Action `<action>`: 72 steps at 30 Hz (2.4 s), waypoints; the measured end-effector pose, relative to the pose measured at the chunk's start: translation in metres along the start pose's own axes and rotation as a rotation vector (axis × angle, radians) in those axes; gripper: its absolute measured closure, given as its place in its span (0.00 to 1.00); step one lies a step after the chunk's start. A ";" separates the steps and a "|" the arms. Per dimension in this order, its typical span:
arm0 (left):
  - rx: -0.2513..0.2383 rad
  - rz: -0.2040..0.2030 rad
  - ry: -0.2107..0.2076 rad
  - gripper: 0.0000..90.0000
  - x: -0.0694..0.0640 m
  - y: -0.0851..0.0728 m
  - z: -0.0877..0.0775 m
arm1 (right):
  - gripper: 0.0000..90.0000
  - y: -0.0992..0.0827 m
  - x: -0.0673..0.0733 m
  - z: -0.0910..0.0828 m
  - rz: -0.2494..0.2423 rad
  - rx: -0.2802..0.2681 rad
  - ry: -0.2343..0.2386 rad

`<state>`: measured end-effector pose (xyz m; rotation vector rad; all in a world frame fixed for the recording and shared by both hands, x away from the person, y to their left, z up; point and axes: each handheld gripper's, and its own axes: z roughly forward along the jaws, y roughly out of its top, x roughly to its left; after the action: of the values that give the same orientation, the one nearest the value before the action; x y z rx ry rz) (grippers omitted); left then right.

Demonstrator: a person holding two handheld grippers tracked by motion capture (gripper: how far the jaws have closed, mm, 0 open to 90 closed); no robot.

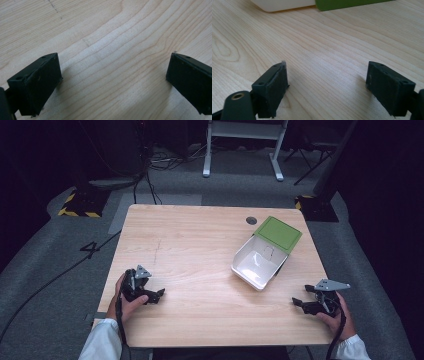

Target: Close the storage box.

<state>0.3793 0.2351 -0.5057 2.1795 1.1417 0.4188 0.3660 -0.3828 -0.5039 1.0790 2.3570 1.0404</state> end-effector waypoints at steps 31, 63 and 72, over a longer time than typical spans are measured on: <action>-0.001 0.015 -0.011 0.00 -0.008 0.003 0.003 | 0.28 0.082 0.035 -0.040 -0.110 -0.173 0.139; -0.001 0.016 -0.011 0.00 -0.008 0.003 0.003 | 0.34 0.158 0.123 0.032 -0.241 -0.002 0.223; -0.001 0.016 -0.011 0.00 -0.008 0.003 0.003 | 0.38 0.149 0.131 0.060 -0.234 0.081 0.196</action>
<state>0.3781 0.2260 -0.5056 2.1892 1.1181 0.4134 0.3901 -0.1889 -0.4352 0.7315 2.6242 1.0119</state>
